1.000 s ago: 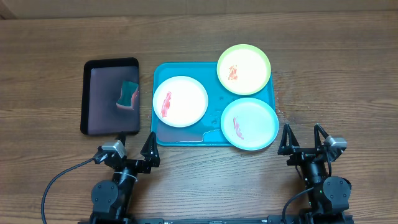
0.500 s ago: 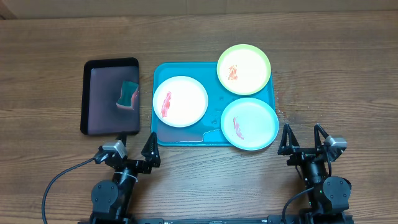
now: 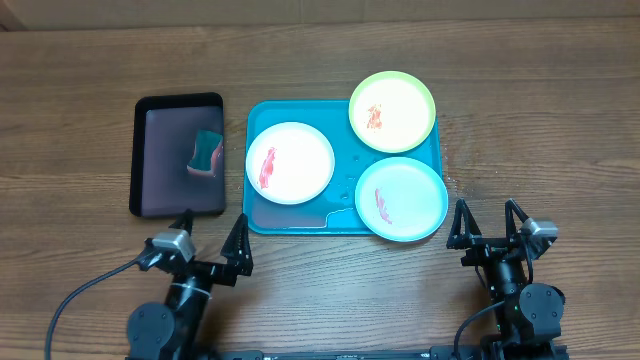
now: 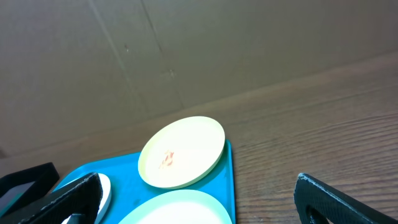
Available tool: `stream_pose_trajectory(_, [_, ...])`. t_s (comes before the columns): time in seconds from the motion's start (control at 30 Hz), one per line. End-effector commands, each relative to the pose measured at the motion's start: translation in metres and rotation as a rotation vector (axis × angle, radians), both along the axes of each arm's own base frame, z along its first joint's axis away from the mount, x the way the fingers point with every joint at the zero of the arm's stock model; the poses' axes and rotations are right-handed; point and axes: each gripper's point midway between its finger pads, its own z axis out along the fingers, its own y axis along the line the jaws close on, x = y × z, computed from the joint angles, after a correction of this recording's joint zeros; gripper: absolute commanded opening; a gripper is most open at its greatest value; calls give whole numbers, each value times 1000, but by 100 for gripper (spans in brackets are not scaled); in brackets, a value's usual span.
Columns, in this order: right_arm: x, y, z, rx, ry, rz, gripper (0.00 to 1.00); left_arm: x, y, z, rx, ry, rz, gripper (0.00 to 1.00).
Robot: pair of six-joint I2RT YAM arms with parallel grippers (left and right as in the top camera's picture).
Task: Clean dirty plates on tray and stack at the side
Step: 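Move the left gripper over the black tray toward the sponge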
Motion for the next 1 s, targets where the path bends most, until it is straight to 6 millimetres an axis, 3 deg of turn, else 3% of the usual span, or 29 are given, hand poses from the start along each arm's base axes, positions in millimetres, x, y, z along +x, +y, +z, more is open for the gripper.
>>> stream_pose_trajectory(0.0, [0, 2, -2, -4, -4, 12, 100, -9, 10, 32, 56, -50, 50, 100])
stream_pose_trajectory(0.17, [0, 2, -2, -4, -4, 12, 100, -10, 15, 55, 66, -14, 75, 100])
stream_pose_trajectory(0.37, [0, 2, -2, -4, -4, 12, 100, 6, 10, 77, 97, 39, 54, 100])
stream_pose_trajectory(0.7, [0, 2, -2, -4, -4, 12, 100, 24, -27, 118, 159, 16, -72, 100])
stream_pose_trajectory(0.97, [0, 2, -2, -4, -4, 12, 100, 28, -49, 127, 198, 9, -94, 100])
